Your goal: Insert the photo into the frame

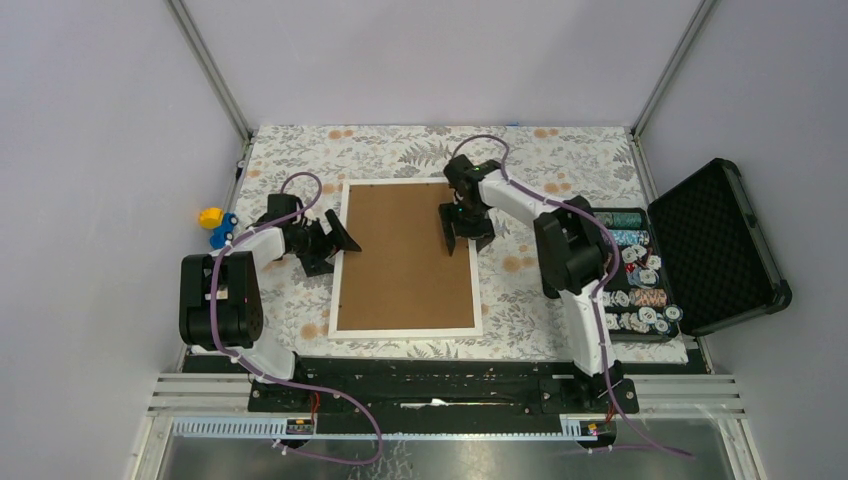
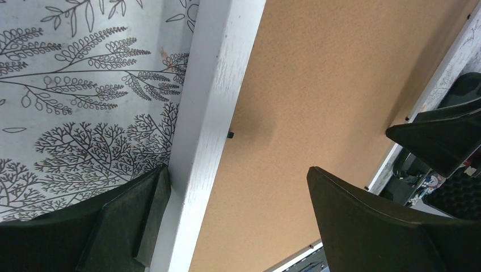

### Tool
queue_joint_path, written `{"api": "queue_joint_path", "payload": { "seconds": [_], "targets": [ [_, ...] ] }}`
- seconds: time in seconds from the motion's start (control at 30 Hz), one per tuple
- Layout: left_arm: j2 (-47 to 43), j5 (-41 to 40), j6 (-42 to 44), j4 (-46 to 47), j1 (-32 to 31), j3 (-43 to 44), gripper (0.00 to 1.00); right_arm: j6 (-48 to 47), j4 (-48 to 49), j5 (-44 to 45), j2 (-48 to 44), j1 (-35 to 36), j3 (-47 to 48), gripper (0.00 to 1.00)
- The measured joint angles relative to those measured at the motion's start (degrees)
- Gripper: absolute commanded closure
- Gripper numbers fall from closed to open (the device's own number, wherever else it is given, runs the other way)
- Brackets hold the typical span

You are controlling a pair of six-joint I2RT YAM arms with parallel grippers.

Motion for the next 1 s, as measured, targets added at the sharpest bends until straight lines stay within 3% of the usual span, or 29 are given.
{"api": "queue_joint_path", "payload": {
  "seconds": [0.1, 0.23, 0.47, 0.7, 0.83, 1.0],
  "targets": [
    [0.0, 0.2, 0.0, 0.0, 0.2, 0.0, 0.01, 0.9, 6.0, -5.0, -3.4, -2.8, -5.9, 0.3],
    [0.0, 0.8, 0.0, 0.4, 0.2, -0.2, 0.01, 2.2, 13.3, -10.4, -8.7, -7.7, -12.9, 0.47],
    [0.0, 0.9, 0.0, 0.4, 0.2, -0.2, 0.01, 2.3, 18.0, -15.3, -10.8, -11.8, -15.0, 0.59],
    [0.0, 0.9, 0.0, 0.5, 0.2, -0.2, 0.01, 1.6, 19.1, -16.6, -10.8, -10.9, -19.5, 0.52],
    [0.0, 0.9, 0.0, 0.5, 0.2, -0.2, 0.01, 1.2, 20.1, -16.9, -11.0, -11.0, -22.4, 0.59],
    [0.0, 1.2, 0.0, 0.5, 0.2, -0.2, 0.01, 1.2, 22.3, -17.4, -12.1, -11.0, -24.0, 0.61]
  ]
}}
